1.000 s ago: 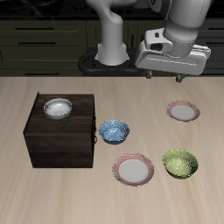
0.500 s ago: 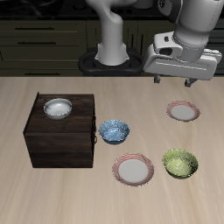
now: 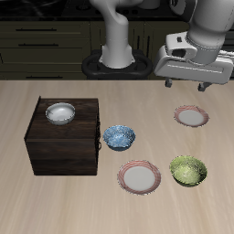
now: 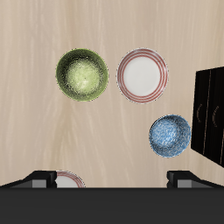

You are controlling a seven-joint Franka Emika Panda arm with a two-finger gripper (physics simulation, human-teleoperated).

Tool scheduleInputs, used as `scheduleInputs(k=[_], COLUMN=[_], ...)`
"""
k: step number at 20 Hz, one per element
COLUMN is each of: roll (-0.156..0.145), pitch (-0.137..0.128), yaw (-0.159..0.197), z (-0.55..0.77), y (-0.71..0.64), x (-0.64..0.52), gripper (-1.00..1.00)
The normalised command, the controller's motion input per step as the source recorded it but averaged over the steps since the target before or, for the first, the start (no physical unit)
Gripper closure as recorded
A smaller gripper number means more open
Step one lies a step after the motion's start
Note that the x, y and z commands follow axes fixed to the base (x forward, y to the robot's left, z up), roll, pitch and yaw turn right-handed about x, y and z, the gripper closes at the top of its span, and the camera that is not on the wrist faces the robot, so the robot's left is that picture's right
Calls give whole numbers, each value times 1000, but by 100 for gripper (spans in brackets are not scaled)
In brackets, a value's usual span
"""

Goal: Place the green bowl onto the plate that is on the left side of the table

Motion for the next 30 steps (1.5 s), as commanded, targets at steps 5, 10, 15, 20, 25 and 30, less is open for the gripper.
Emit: scheduleInputs(k=[5, 10, 15, 20, 25, 30], roll=[2, -20, -16, -18, 1, 22], pitch=[-2, -3, 9, 3, -13, 0], yaw=[20, 1, -7, 3, -3, -28], z=[-116, -33, -49, -42, 63, 22], y=[161, 90, 54, 46, 128, 115], x=[156, 175, 235, 207, 200, 168], gripper=[-100, -100, -100, -100, -100, -100])
